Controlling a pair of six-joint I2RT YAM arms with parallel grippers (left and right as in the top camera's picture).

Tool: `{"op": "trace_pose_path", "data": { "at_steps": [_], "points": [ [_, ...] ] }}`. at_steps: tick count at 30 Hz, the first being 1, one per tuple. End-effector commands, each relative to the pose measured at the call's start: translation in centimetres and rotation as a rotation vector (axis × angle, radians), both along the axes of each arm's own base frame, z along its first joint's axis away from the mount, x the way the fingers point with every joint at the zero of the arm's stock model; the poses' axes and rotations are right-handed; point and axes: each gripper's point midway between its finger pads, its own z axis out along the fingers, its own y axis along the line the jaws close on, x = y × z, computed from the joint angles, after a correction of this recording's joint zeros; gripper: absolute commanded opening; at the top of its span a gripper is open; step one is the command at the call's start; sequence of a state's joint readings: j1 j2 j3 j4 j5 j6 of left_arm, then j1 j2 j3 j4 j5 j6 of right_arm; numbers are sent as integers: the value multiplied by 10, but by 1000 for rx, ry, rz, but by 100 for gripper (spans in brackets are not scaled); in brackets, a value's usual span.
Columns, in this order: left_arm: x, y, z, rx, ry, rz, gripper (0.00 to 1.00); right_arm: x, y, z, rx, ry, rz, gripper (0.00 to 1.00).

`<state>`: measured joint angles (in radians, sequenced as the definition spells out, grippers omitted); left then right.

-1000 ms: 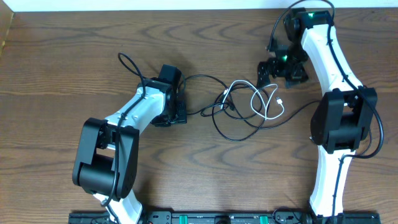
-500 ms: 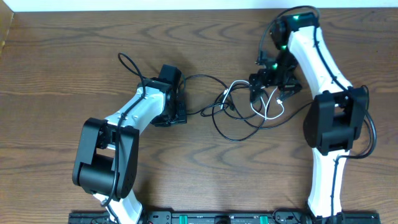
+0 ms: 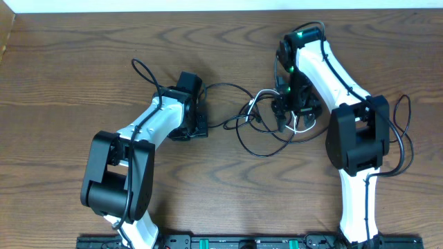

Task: Untangle cables

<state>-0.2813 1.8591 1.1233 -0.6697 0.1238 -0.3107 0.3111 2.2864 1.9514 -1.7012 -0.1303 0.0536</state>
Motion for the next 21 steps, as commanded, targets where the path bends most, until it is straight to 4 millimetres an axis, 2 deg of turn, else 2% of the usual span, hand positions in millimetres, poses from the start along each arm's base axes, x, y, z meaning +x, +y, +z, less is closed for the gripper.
{"op": "trace_pose_path", "data": {
  "at_steps": [1,3,5,6,7,10,14,21],
  "points": [
    [-3,6,-7,26,20,9,57,-7,-7,-7,-54,26,-4,51],
    [-3,6,-7,26,20,9,57,-8,-7,-8,-57,34,-3,43],
    [-3,6,-7,26,20,9,57,-8,-8,-8,-59,31,-2,22],
    [-3,6,-7,26,20,9,57,-6,-9,-9,-64,23,2,4],
    [-3,6,-7,26,20,9,57,-5,-10,-10,-72,15,7,1],
    [-3,6,-7,26,20,9,57,3,-22,-4,-122,-32,32,1],
    [-3,6,-7,26,20,9,57,20,-26,24,-88,-152,-1,1],
    [-3,6,-7,26,19,9,57,63,-47,116,8,-577,-166,1]
  ]
}}
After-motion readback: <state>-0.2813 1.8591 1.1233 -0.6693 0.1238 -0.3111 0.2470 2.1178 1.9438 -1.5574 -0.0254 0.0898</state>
